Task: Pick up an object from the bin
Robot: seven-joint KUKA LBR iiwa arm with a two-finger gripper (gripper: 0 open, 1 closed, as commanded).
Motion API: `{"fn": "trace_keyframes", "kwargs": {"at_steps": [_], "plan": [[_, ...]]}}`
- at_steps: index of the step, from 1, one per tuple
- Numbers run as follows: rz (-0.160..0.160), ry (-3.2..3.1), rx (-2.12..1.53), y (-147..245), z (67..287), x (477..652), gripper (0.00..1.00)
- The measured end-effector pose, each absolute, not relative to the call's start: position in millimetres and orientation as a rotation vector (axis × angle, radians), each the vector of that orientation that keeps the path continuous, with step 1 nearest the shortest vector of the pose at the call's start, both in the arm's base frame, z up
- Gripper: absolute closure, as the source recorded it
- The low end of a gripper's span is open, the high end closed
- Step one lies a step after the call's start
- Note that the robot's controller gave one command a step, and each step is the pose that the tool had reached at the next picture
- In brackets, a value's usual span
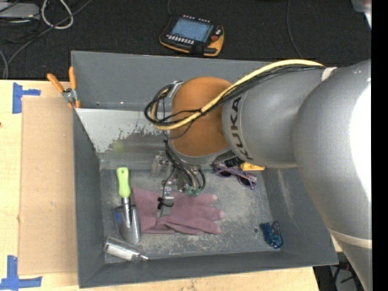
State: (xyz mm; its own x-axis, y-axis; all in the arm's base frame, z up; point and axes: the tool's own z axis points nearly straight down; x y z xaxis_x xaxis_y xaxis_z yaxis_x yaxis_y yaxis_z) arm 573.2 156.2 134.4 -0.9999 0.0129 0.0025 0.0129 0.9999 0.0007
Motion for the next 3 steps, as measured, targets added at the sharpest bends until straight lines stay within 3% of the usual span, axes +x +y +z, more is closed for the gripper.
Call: {"fn": "trace_keyframes", "kwargs": {"at_steps": [1,2,3], "plan": [[0.001,-3.128,0.114,167,75,511.5,0.00],[-0.002,-3.143,0.211,180,76,520.5,0.00],[0.001,-3.136,-0.044,54,70,552.3,1.00]]}}
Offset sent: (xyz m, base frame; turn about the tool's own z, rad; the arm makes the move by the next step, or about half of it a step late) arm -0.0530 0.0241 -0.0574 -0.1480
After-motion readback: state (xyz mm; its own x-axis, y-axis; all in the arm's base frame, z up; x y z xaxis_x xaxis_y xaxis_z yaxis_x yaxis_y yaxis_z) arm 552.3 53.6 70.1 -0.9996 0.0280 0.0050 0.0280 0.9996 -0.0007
